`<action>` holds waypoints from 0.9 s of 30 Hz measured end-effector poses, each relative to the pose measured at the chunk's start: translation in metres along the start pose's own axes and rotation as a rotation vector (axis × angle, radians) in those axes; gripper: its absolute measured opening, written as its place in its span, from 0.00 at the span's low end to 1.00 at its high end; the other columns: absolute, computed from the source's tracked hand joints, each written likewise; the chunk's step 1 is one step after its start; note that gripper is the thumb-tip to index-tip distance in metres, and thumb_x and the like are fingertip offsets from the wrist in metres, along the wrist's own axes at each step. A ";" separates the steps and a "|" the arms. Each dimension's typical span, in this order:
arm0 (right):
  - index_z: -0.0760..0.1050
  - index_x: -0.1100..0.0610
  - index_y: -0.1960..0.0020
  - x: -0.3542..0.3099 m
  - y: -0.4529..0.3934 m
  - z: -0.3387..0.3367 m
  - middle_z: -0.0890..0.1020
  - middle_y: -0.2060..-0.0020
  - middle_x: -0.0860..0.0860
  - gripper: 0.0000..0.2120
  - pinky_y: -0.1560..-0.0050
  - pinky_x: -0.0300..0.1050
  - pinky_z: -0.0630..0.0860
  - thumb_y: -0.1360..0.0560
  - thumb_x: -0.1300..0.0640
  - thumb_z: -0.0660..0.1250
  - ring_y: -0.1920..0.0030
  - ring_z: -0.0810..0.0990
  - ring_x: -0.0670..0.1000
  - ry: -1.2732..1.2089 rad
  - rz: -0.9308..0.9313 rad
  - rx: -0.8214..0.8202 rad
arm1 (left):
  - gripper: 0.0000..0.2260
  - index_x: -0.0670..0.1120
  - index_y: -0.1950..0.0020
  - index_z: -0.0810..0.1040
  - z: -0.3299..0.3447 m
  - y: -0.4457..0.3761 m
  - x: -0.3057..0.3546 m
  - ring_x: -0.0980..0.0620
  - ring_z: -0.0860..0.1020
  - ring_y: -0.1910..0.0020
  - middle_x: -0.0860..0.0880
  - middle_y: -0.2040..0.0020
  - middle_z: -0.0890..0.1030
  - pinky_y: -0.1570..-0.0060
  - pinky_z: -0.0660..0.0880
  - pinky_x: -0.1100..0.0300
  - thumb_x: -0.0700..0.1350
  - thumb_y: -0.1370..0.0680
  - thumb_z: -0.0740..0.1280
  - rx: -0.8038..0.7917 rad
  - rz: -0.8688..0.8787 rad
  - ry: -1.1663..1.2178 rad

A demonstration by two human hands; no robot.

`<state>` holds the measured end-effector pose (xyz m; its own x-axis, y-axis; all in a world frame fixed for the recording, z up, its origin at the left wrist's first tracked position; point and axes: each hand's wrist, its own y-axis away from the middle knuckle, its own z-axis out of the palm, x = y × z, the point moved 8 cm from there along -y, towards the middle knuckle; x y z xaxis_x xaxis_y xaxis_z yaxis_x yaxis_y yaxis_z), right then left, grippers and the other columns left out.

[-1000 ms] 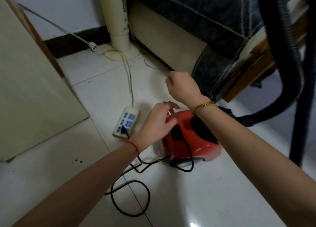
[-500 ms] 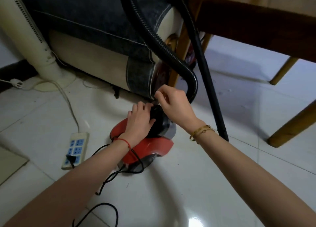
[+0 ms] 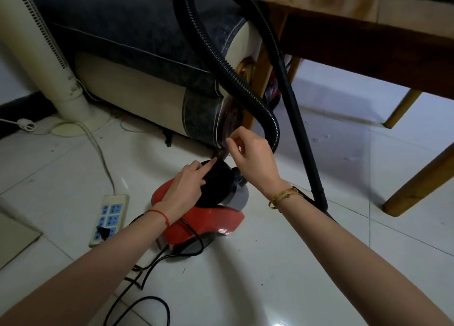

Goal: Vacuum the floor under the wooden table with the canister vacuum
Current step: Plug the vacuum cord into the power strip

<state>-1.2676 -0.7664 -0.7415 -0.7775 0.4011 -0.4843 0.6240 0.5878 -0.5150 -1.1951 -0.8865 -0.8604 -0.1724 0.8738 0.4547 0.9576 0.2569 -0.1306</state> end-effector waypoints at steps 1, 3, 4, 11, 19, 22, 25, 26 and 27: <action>0.71 0.53 0.57 -0.003 0.000 -0.003 0.74 0.65 0.45 0.09 0.66 0.43 0.74 0.22 0.50 0.61 0.66 0.72 0.43 0.012 -0.013 0.036 | 0.35 0.54 0.23 0.58 -0.002 0.006 -0.004 0.50 0.71 0.53 0.52 0.52 0.66 0.49 0.77 0.53 0.30 0.25 0.62 0.001 0.022 -0.011; 0.68 0.55 0.58 -0.010 0.002 -0.014 0.72 0.67 0.46 0.12 0.68 0.40 0.71 0.22 0.48 0.63 0.67 0.70 0.45 0.024 -0.036 0.159 | 0.35 0.55 0.23 0.58 -0.008 0.017 -0.010 0.52 0.70 0.53 0.53 0.53 0.66 0.49 0.77 0.56 0.29 0.25 0.62 0.010 0.042 -0.035; 0.67 0.56 0.58 -0.012 0.003 -0.022 0.72 0.66 0.47 0.13 0.68 0.39 0.69 0.23 0.48 0.63 0.67 0.70 0.46 0.002 -0.036 0.240 | 0.36 0.56 0.23 0.57 -0.010 0.022 -0.013 0.53 0.70 0.52 0.53 0.52 0.66 0.48 0.76 0.58 0.29 0.25 0.62 0.009 0.042 -0.036; 0.68 0.57 0.39 0.044 -0.023 -0.056 0.72 0.46 0.52 0.18 0.43 0.45 0.71 0.23 0.46 0.60 0.46 0.70 0.49 -0.076 0.294 0.549 | 0.29 0.51 0.24 0.62 -0.038 0.052 -0.023 0.50 0.72 0.43 0.48 0.38 0.70 0.42 0.75 0.55 0.38 0.23 0.67 0.138 0.024 -0.120; 0.64 0.52 0.32 0.023 -0.029 -0.015 0.70 0.41 0.48 0.20 0.36 0.51 0.70 0.21 0.46 0.58 0.39 0.68 0.48 -0.167 0.060 0.207 | 0.06 0.45 0.53 0.80 -0.043 0.130 0.007 0.51 0.76 0.56 0.51 0.55 0.78 0.52 0.71 0.58 0.45 0.23 0.65 0.254 0.354 -0.209; 0.62 0.52 0.31 0.016 -0.030 -0.007 0.71 0.39 0.49 0.24 0.36 0.51 0.70 0.23 0.45 0.61 0.38 0.68 0.48 -0.179 0.093 0.231 | 0.07 0.47 0.54 0.79 -0.022 0.145 -0.012 0.52 0.75 0.56 0.53 0.56 0.78 0.45 0.70 0.58 0.48 0.22 0.63 0.141 0.352 -0.269; 0.62 0.52 0.31 0.015 -0.031 -0.004 0.72 0.40 0.49 0.22 0.37 0.52 0.71 0.23 0.47 0.60 0.39 0.69 0.48 -0.175 0.100 0.272 | 0.08 0.47 0.60 0.77 -0.015 0.159 -0.032 0.52 0.73 0.62 0.52 0.62 0.76 0.47 0.69 0.59 0.47 0.22 0.64 0.112 0.313 -0.309; 0.62 0.52 0.31 0.016 -0.031 -0.003 0.72 0.40 0.49 0.22 0.37 0.52 0.71 0.22 0.48 0.60 0.39 0.69 0.48 -0.174 0.100 0.279 | 0.09 0.47 0.62 0.76 -0.015 0.165 -0.041 0.53 0.72 0.64 0.52 0.65 0.75 0.49 0.69 0.60 0.47 0.23 0.65 0.105 0.284 -0.325; 0.62 0.52 0.31 0.016 -0.031 -0.003 0.72 0.40 0.49 0.22 0.37 0.52 0.71 0.22 0.48 0.59 0.39 0.69 0.48 -0.174 0.101 0.283 | 0.10 0.47 0.64 0.74 -0.015 0.170 -0.051 0.54 0.71 0.66 0.53 0.67 0.74 0.51 0.69 0.61 0.48 0.24 0.65 0.083 0.234 -0.326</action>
<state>-1.2998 -0.7765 -0.7309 -0.7010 0.3076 -0.6435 0.7130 0.3236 -0.6220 -1.0200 -0.8936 -0.8921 -0.0285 0.9943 0.1031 0.9601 0.0559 -0.2741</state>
